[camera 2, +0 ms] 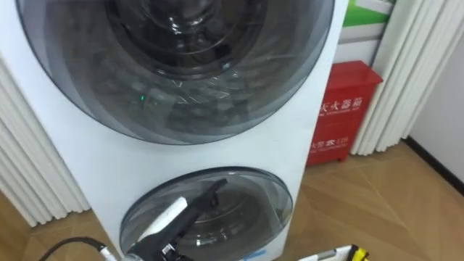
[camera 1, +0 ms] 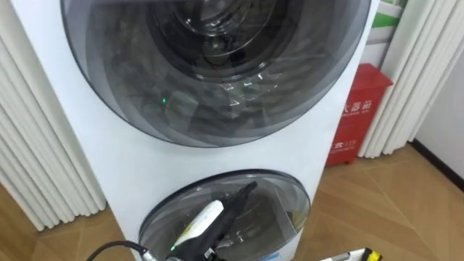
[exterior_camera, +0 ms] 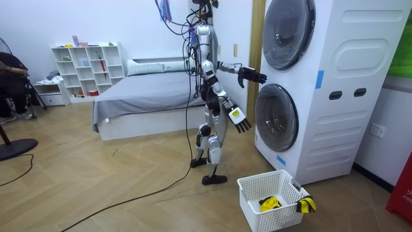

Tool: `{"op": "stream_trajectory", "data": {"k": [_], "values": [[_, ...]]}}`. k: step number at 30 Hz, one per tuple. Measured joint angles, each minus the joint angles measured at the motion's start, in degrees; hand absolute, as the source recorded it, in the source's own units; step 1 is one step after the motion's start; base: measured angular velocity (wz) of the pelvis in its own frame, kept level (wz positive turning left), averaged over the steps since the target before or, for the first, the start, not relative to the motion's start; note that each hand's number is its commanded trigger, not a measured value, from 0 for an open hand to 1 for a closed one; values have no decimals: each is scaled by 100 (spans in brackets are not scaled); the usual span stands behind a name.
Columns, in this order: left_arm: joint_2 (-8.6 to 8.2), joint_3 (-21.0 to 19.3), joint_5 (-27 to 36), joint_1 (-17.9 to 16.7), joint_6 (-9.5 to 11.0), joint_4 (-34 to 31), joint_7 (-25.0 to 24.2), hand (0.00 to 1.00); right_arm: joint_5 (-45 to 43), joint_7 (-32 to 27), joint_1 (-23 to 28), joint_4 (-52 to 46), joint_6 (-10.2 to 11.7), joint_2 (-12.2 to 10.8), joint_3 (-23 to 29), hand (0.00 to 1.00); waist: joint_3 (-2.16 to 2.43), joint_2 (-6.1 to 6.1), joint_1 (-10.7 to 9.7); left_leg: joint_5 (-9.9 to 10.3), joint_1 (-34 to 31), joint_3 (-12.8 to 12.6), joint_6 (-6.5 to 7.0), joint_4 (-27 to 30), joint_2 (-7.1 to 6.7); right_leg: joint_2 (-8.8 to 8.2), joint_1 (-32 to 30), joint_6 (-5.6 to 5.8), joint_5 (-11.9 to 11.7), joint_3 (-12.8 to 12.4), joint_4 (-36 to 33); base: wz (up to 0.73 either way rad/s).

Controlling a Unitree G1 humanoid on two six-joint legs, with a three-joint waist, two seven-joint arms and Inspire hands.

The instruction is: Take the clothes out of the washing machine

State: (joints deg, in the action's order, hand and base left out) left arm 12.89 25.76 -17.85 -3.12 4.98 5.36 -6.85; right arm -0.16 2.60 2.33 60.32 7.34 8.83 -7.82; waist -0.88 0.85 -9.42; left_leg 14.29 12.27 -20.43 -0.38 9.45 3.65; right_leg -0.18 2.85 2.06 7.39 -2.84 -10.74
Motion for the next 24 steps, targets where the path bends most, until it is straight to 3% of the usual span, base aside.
{"op": "stream_trajectory", "data": {"k": [6, 9, 12, 18, 20, 24], "values": [[-98, -146, -46, 224, 4, 783, 10, 0, -194, 137, 47, -10, -119, -9, 6, 0, 23, 46, 46, 0, 26, -20, 0, 9, 59, 83, -41, -56, -35, -34, -5, -16], [-89, -229, -36, 214, 29, 1495, 60, 0, -218, 131, 62, -38, -123, 0, 6, 0, 23, 46, 76, 0, 37, -13, 0, 8, 95, 131, -58, -92, -57, -31, 0, -15], [-141, -386, -54, 169, 51, 2628, 216, 0, -211, 129, 94, -36, -210, 32, 12, 0, 27, 48, 202, 0, 30, 16, -1, 2, 110, 153, -79, -122, -74, -12, 4, -15], [-203, -1303, -16, -322, 48, 4454, 705, 0, 3, 196, 234, -24, -370, 32, 16, 0, 62, -70, 476, 39, -1, 113, -67, -7, 130, 162, -86, -129, -68, 67, 20, 6], [-123, -1765, 27, -553, 54, 4942, 1085, 0, -33, 232, 272, 16, -367, -4, 25, 0, 101, -140, 546, 75, -19, 311, -127, -11, 150, 173, -70, -131, -67, 171, 25, 30], [-68, -2300, -31, -808, 34, 5715, 1535, 0, 31, 248, 344, 21, -366, -7, 30, 0, 107, -177, 783, 84, 21, 424, -134, -14, 162, 150, 87, -132, -69, 367, 74, 21]]}}
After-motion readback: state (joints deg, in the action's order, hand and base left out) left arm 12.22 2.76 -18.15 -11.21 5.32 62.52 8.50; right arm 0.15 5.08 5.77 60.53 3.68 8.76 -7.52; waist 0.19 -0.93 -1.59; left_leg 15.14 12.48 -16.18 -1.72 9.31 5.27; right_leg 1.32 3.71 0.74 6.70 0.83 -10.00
